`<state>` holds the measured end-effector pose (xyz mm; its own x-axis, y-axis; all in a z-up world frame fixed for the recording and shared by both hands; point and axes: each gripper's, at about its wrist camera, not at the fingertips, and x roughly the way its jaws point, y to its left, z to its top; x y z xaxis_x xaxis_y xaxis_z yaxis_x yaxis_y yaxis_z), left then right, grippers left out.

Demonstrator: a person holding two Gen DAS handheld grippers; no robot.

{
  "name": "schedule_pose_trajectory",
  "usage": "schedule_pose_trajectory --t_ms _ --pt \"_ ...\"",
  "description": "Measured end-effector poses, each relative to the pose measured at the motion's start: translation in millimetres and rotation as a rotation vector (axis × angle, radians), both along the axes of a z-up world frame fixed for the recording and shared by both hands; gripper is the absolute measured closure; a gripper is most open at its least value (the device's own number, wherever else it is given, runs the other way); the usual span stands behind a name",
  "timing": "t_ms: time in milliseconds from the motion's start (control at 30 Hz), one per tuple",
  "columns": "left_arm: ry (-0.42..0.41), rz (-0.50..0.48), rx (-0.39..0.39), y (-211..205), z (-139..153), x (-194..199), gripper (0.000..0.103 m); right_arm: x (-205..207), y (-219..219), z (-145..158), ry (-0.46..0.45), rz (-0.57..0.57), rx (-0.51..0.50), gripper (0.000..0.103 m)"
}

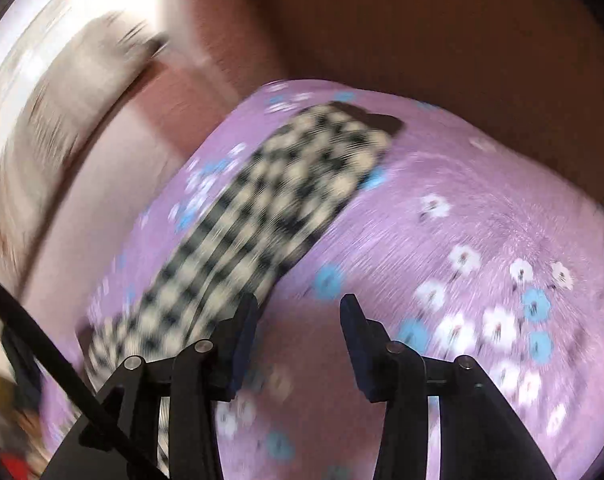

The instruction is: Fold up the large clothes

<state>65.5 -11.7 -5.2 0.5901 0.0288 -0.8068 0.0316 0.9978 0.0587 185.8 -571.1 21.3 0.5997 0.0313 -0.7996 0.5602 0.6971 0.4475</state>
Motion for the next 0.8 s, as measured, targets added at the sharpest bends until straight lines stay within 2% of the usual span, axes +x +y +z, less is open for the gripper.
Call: schedule_pose_trajectory --t_ms 67,167,300,400,433,467,500,533,667,800 --pt "0.0 -0.002 0.001 0 0 0 0.024 9 -22 -10 -0.015 -0.049 0.058 0.055" --pt "0.002 -0.007 -0.01 0 -1 1 0.021 33 -39 -22 -0.024 -0.084 0.079 0.054" --pt "0.007 -0.014 -0.022 0 -2 3 0.017 55 -53 -24 -0.069 -0.117 0.061 0.048" --pt "0.009 -0.017 -0.024 -1 -3 5 0.015 74 -58 -24 -0.07 -0.149 0.043 0.048" --pt "0.009 -0.016 -0.023 -2 -3 5 0.015 79 -59 -23 -0.063 -0.153 0.044 0.052" --pt "0.009 -0.015 -0.023 -2 -3 5 0.015 79 -60 -23 -0.063 -0.148 0.045 0.06" --pt "0.009 -0.015 -0.022 -2 -3 5 0.015 84 -59 -22 -0.067 -0.129 0.06 0.091" --pt "0.009 -0.015 -0.022 -2 -3 5 0.015 87 -57 -19 -0.07 -0.108 0.076 0.097" --pt "0.008 -0.014 -0.02 -2 -3 4 0.015 90 -28 16 -0.088 -0.043 -0.032 0.097" --pt "-0.004 -0.006 -0.017 -1 2 0 0.015 86 36 55 -0.114 0.115 -0.145 0.097"
